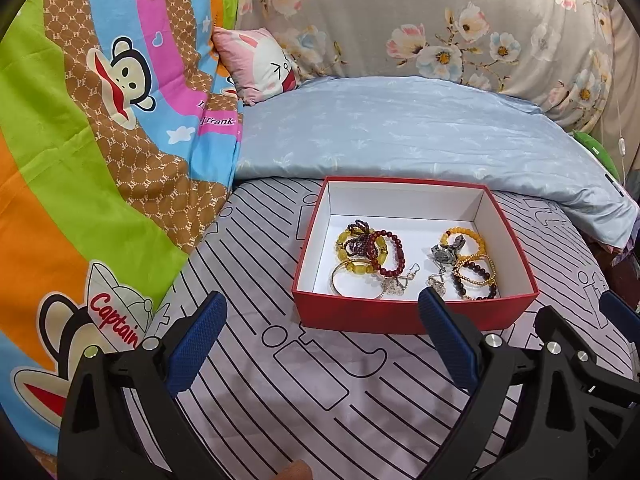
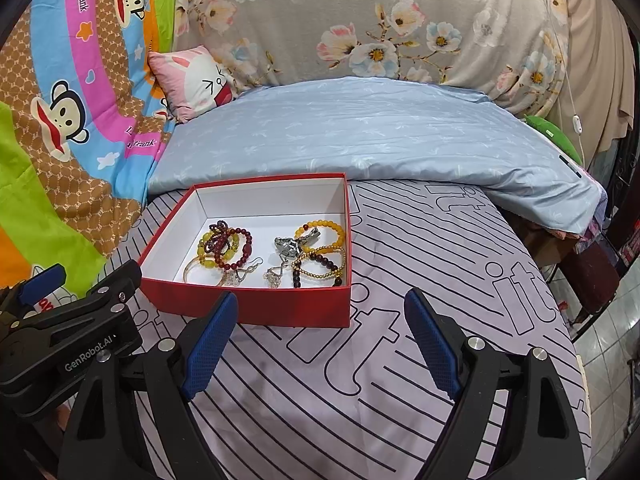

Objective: Organize jewelry

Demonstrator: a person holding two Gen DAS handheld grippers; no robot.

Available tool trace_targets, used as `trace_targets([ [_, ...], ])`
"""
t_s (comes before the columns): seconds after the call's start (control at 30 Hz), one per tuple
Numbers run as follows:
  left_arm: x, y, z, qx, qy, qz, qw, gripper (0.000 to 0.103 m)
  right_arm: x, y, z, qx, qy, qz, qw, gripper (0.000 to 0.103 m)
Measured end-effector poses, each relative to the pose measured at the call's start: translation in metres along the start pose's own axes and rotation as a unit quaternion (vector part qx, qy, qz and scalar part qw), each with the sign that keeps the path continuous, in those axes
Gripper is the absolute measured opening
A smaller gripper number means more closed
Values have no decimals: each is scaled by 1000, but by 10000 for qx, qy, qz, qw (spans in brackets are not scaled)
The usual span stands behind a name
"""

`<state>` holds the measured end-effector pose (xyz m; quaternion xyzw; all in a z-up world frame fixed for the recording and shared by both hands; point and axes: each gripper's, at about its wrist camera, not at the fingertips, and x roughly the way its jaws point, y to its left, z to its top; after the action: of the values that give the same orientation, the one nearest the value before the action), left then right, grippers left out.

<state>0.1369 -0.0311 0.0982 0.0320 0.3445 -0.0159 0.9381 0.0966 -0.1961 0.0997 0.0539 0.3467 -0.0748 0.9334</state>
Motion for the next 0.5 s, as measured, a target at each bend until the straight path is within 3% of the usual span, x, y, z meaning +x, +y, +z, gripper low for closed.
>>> trace_targets([
  [0.5, 3, -2, 0, 24, 26, 55, 10000, 94, 1, 0, -1, -15, 16, -26, 10000, 83],
])
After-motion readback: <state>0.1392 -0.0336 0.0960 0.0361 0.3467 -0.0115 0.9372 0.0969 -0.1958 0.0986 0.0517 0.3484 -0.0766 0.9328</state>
